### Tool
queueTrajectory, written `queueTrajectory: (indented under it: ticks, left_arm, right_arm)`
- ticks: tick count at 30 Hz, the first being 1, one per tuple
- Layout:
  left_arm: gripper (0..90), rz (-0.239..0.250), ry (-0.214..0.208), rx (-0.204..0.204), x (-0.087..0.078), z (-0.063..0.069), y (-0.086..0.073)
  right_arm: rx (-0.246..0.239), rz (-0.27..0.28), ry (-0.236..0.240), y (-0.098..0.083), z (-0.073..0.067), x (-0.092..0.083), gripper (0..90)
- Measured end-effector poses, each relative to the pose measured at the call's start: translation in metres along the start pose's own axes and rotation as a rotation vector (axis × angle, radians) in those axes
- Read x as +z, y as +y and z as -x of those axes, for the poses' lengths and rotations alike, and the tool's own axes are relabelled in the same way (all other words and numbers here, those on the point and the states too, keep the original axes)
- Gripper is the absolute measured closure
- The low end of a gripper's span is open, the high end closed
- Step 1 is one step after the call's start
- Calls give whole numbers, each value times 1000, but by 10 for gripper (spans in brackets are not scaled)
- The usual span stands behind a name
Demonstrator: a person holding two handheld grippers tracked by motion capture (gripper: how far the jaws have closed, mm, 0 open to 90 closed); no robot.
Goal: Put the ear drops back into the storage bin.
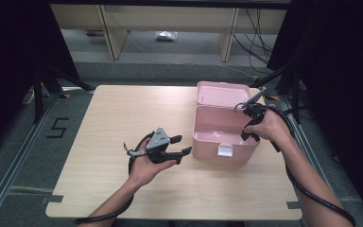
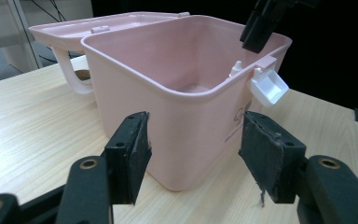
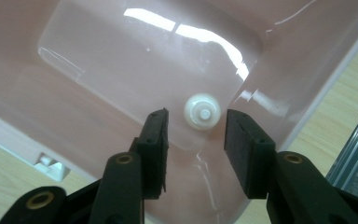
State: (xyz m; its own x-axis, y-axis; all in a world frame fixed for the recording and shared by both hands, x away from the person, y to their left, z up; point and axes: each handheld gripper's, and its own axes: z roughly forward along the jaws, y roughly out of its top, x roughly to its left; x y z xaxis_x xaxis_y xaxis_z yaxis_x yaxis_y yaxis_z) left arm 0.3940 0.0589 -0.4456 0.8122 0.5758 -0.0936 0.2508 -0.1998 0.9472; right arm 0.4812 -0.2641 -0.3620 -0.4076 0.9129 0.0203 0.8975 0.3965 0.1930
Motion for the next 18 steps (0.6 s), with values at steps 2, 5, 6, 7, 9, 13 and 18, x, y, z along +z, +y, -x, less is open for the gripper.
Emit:
queueTrajectory:
  ticks: [2,5,6,7,9,13,18]
  left_arm:
    - [411,1,-5,5,0,1,1]
    - [413,5,-7,4,0,2,2]
    - [414,7,-9,4,0,3,3]
    - [415,8,-10,9,0,3,4]
    - [421,15,-15,8,0,4,5]
    - [446,26,-23,16,0,5,10]
    - [500,47,-31,25,-1,8,15]
  right_arm:
    - [8,15,1,0,0,-3,601]
    - [17,28,13,1,3,-10,600]
    - [27,44,40,1,3,-10,599]
    - [26,42,40,2,5,-13,599]
    - [18,57,36,3,9,-17,602]
    - [11,96,27,6,15,-22,608]
    - [119,154,-3,10,16,-24,613]
